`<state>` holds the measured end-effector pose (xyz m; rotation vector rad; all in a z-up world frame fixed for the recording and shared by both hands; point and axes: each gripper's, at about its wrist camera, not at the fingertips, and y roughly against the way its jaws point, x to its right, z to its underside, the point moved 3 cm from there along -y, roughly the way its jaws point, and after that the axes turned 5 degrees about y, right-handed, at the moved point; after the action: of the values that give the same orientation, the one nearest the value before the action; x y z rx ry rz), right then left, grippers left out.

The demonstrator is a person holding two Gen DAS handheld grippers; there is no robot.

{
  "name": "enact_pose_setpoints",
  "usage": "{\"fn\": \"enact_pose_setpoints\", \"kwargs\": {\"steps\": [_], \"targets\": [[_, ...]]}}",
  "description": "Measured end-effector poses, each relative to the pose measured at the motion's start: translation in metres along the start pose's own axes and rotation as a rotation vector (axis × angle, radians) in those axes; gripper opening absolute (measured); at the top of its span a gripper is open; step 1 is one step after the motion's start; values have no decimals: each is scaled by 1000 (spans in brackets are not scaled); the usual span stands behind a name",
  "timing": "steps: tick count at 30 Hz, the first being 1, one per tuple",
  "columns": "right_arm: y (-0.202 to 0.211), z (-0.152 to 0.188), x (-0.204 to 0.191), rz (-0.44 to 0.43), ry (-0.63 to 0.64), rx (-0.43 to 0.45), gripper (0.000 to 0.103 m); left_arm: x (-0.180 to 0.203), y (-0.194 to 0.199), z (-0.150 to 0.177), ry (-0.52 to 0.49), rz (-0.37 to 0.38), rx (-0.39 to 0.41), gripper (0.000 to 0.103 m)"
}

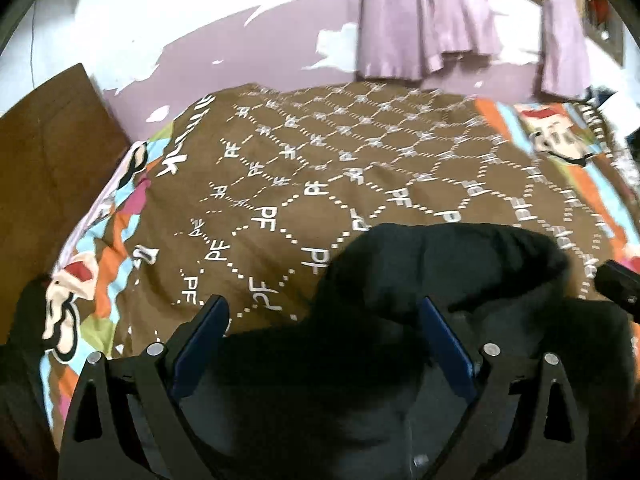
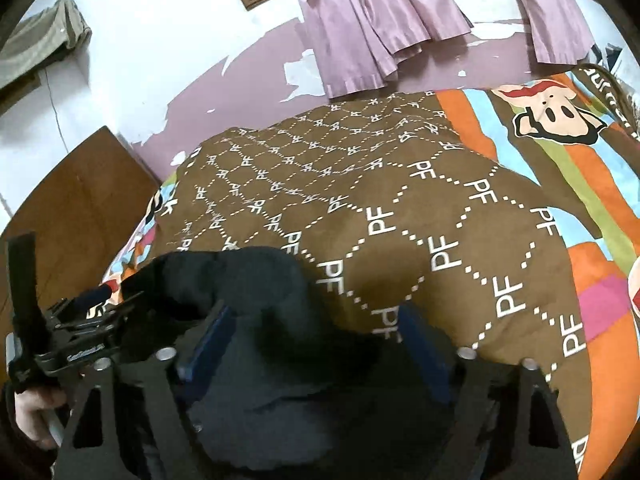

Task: Fold large clothes
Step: 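Grasp the hem of the black jacket with both grippers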

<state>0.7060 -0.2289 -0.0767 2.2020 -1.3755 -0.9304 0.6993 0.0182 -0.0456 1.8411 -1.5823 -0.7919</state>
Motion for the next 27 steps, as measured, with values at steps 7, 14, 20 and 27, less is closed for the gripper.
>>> {"fn": "enact_pose_setpoints", "kwargs": {"steps": [7, 14, 20, 27], "targets": [[-6, 0, 14, -69, -95, 5, 63, -10, 3, -8, 93, 156, 41, 16], [-4, -2, 10, -89, -111, 21, 63, -7, 16, -8, 32, 145, 45, 3], [-5, -4, 1, -110, -123, 26, 63, -1, 65, 15, -114, 162, 122, 2], [18, 7, -3, -122, -69, 37, 14, -17, 102, 50, -132, 271, 135, 1]]}}
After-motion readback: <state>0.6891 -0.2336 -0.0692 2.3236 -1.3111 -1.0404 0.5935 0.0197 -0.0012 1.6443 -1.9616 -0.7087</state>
